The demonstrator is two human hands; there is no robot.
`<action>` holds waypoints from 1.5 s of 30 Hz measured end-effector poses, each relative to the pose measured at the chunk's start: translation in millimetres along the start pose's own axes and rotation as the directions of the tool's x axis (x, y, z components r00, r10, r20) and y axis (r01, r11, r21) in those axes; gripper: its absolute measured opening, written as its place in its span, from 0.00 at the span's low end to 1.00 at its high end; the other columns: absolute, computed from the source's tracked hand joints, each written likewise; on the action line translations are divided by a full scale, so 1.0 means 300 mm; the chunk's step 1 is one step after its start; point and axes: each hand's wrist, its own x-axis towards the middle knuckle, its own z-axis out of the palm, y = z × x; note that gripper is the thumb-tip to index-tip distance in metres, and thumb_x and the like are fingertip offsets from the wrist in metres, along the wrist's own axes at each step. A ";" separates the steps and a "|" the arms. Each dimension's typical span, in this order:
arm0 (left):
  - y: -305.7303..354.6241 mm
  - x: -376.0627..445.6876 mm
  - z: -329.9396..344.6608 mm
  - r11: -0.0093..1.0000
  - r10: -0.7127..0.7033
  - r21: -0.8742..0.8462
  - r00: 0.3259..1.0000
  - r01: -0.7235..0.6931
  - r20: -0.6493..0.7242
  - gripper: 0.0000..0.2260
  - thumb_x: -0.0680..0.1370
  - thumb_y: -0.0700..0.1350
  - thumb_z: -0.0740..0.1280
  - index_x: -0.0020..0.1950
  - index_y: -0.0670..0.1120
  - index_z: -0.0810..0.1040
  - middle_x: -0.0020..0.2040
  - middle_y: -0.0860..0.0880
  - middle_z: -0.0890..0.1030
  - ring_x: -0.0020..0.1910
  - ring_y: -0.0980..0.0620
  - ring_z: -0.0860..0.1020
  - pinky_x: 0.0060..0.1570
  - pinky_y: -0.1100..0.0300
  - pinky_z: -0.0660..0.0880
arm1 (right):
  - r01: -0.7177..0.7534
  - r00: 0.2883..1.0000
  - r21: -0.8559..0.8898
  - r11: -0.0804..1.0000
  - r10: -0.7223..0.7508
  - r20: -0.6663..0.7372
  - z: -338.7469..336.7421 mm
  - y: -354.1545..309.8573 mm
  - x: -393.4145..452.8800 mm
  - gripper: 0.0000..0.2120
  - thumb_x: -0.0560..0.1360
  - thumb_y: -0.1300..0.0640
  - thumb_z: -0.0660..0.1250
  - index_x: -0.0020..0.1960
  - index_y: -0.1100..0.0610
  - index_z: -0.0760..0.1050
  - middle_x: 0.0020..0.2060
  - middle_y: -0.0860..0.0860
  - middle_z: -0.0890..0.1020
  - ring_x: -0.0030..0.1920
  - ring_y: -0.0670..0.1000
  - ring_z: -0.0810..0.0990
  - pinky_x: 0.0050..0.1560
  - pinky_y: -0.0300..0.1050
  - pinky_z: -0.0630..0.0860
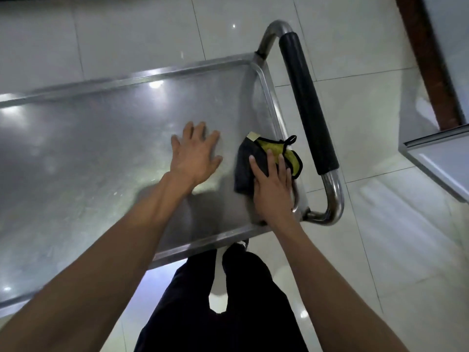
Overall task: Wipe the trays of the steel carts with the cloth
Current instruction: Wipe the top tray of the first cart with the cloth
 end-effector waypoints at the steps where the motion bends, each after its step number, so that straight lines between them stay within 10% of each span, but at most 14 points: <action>1: -0.009 0.026 -0.007 1.000 -0.020 -0.005 1.000 0.020 0.010 0.29 0.77 0.61 0.65 0.76 0.57 0.62 0.79 0.45 0.57 0.78 0.39 0.50 0.70 0.33 0.59 | 0.003 1.000 0.003 1.000 -0.003 -0.010 -0.002 -0.004 0.033 0.28 0.82 0.53 0.55 0.80 0.39 0.53 0.81 0.53 0.50 0.80 0.61 0.44 0.78 0.64 0.50; 24: -0.013 0.120 0.011 0.995 -0.093 -0.022 0.993 0.095 0.065 0.34 0.78 0.61 0.66 0.81 0.60 0.55 0.82 0.48 0.44 0.80 0.41 0.40 0.74 0.31 0.50 | 0.192 0.981 0.034 0.981 -0.191 -0.018 -0.121 -0.173 0.938 0.27 0.82 0.53 0.56 0.79 0.40 0.56 0.81 0.53 0.53 0.80 0.59 0.46 0.78 0.63 0.45; 45: -0.041 0.127 0.047 0.997 -0.069 -0.020 0.997 0.068 -0.021 0.33 0.76 0.62 0.68 0.78 0.58 0.60 0.81 0.47 0.51 0.80 0.40 0.46 0.71 0.29 0.55 | 0.150 0.988 0.087 0.985 -0.153 0.034 -0.016 0.021 0.009 0.27 0.80 0.55 0.56 0.78 0.41 0.60 0.81 0.52 0.54 0.80 0.59 0.46 0.76 0.64 0.52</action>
